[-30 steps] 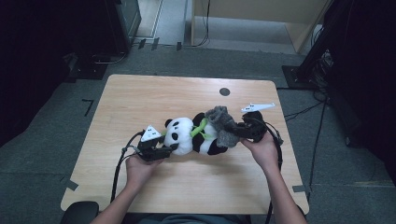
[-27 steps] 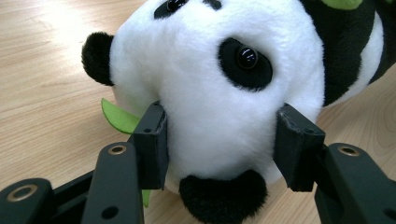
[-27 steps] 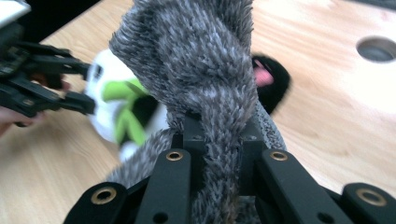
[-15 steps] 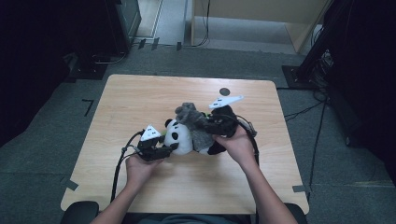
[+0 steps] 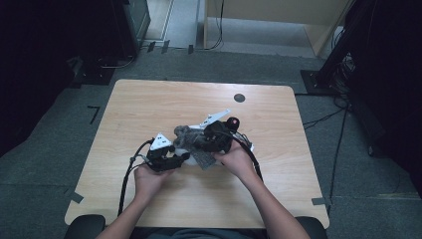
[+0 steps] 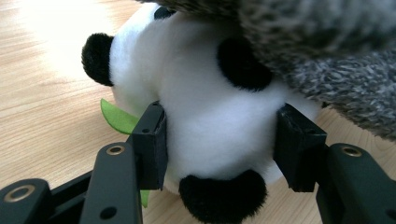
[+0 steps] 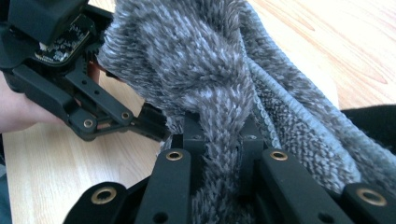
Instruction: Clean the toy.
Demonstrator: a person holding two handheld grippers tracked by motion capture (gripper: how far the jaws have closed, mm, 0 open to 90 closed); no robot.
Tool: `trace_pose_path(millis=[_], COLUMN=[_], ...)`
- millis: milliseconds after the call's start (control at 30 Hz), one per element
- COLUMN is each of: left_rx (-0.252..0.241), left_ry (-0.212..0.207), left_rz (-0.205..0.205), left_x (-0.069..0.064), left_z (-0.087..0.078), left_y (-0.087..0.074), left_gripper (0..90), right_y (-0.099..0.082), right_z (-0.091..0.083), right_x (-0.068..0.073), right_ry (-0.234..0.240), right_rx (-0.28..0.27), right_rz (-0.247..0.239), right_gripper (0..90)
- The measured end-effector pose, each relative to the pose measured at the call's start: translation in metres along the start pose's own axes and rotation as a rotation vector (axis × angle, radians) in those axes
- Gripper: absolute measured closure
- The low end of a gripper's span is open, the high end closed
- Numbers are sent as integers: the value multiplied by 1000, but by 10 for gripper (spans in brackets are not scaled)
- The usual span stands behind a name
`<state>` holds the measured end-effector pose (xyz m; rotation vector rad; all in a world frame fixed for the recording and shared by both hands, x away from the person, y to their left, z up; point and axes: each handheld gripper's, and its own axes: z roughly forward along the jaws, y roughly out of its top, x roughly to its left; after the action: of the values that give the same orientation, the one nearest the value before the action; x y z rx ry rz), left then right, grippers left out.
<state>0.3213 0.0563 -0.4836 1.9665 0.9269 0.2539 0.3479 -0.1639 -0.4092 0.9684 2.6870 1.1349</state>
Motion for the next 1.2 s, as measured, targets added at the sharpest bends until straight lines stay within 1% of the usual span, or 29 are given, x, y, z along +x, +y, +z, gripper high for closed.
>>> trace_pose_path(millis=[100, 133, 200, 233, 333, 367, 400, 500, 533, 567, 633, 667, 700, 733, 767, 800, 900, 1000, 1033, 1067, 1100, 1167, 1200], left_rx=[2, 3, 3, 5, 7, 7, 6, 1, 1, -1, -1, -2, -2, -2, -2, -3, -4, -5, -4, -4, -4, -3, 0], left_ry=[-1, -1, 0, 0, 0, 0, -1, -4, -4, -4, -4, -3, -3, -4, -4, -5, -5, -6, -7, -6, -6, -6, -3], left_rz=[1, 1, 3, 3, 4, 2, 1, -3, -1, 2, 5, 8, 9, 11, 11, 13, 11, 10, 11, 13, 13, 15, 21], left_x=[0, 0, 0, 1, 1, 1, 2, 3, 3, 2, 2, 2, 2, 2, 2, 2, 1, 2, 2, 1, 1, 1, 1], left_z=[0, 0, 1, 1, 1, 1, 1, 1, 1, 1, 1, 1, 1, 2, 2, 2, 2, 2, 2, 2, 2, 2, 2], left_y=[0, 0, 0, 0, 1, 1, 1, 1, 1, 0, 0, 0, 0, 0, 0, 0, 0, 0, 0, 0, 0, 0, 0], left_gripper=[446, 448, 449, 454, 459, 459, 460, 460, 460, 460, 460, 460, 460, 460, 460, 460, 459, 460, 460, 460, 460, 459, 459], right_y=[-3, -8, -10, -14, -21, -21, -26, -33, -33, -38, -42, -42, -45, -46, -46, -48, -49, -50, -50, -51, -51, -53, -56], right_z=[-2, -4, -6, -9, -16, -16, -23, -34, -34, -42, -49, -49, -55, -57, -57, -60, -61, -62, -62, -64, -64, -66, -67], right_x=[-2, -4, -5, -6, -7, -7, -10, -17, -17, -21, -27, -27, -31, -33, -33, -37, -41, -46, -46, -50, -50, -53, -60], right_ry=[9, 23, 28, 35, 28, 28, 26, 10, 10, 2, -11, -11, -23, -29, -29, -36, -43, -70, -70, -91, -91, -122, -140], right_rx=[1, 4, 5, 19, 27, 27, 26, 19, 19, 7, -7, -7, -19, -26, -26, -34, -40, -57, -57, -66, -66, -69, -64], right_rz=[9, 18, 25, 24, 22, 22, 29, 50, 50, 70, 88, 88, 107, 111, 111, 122, 132, 145, 145, 158, 158, 169, 190], right_gripper=[804, 804, 805, 805, 805, 805, 806, 804, 804, 802, 800, 800, 799, 799, 799, 798, 797, 797, 797, 797, 797, 798, 799])
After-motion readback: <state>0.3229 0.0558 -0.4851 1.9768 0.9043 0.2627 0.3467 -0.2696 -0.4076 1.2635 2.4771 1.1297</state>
